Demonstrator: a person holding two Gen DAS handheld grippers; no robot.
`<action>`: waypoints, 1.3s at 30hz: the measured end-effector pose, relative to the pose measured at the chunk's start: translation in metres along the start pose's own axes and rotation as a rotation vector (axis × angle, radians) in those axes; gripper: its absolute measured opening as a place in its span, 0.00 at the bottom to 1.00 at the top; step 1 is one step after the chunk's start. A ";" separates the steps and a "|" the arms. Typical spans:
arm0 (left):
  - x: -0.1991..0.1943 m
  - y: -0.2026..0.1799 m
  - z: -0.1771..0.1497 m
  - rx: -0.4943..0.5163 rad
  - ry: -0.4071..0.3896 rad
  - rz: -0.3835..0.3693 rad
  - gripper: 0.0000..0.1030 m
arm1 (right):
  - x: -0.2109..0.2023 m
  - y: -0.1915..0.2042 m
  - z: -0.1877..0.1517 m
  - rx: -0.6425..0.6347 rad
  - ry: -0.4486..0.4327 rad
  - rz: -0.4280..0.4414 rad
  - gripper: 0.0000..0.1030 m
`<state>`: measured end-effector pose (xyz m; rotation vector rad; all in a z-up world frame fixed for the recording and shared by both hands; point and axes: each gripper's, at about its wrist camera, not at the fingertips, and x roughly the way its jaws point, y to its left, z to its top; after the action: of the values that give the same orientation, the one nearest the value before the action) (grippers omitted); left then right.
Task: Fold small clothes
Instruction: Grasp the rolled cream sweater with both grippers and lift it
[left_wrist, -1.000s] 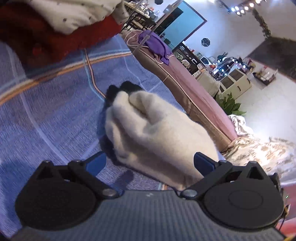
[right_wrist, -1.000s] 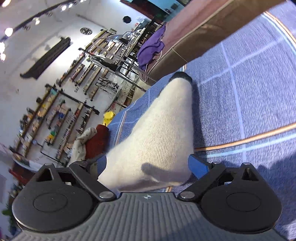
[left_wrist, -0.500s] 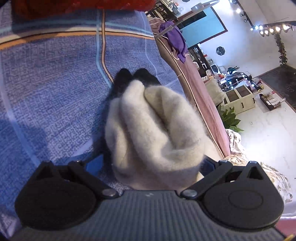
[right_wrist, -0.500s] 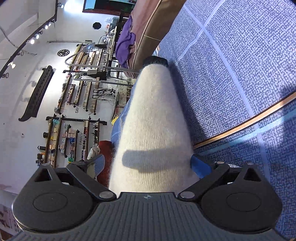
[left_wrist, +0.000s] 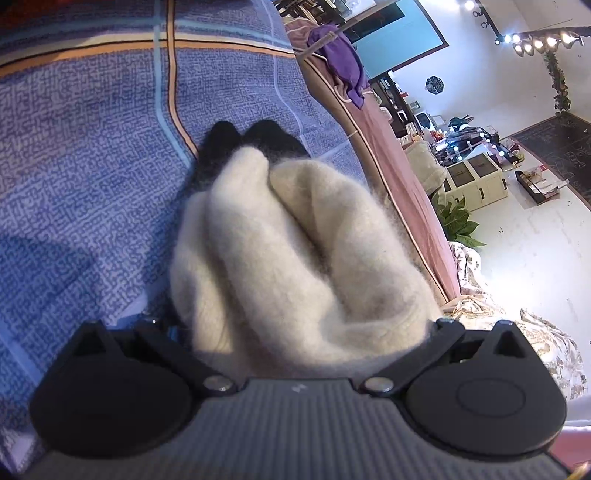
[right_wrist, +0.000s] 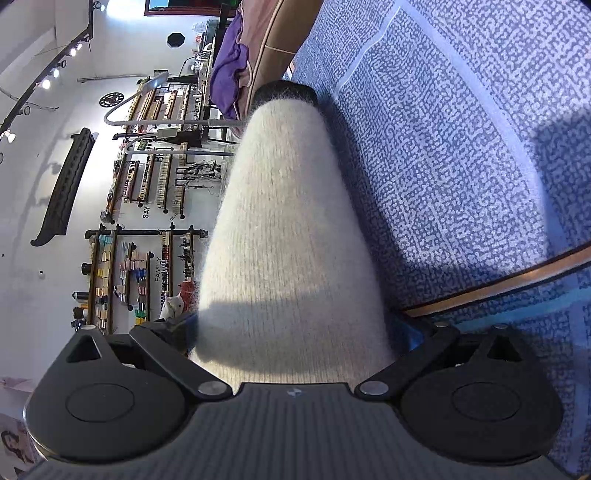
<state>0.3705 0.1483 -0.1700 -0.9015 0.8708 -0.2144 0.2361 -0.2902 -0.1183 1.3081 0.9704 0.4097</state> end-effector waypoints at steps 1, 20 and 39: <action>0.004 -0.001 0.002 0.002 0.000 -0.001 1.00 | 0.001 0.001 0.001 -0.004 0.007 -0.005 1.00; 0.066 -0.042 0.028 0.093 -0.001 0.070 1.00 | 0.018 0.018 0.008 -0.116 0.099 -0.090 1.00; 0.052 -0.017 0.016 0.078 -0.004 0.016 0.85 | 0.021 0.030 0.003 -0.184 0.078 -0.127 1.00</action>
<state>0.4199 0.1207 -0.1815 -0.8224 0.8604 -0.2315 0.2578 -0.2684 -0.0980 1.0651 1.0492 0.4441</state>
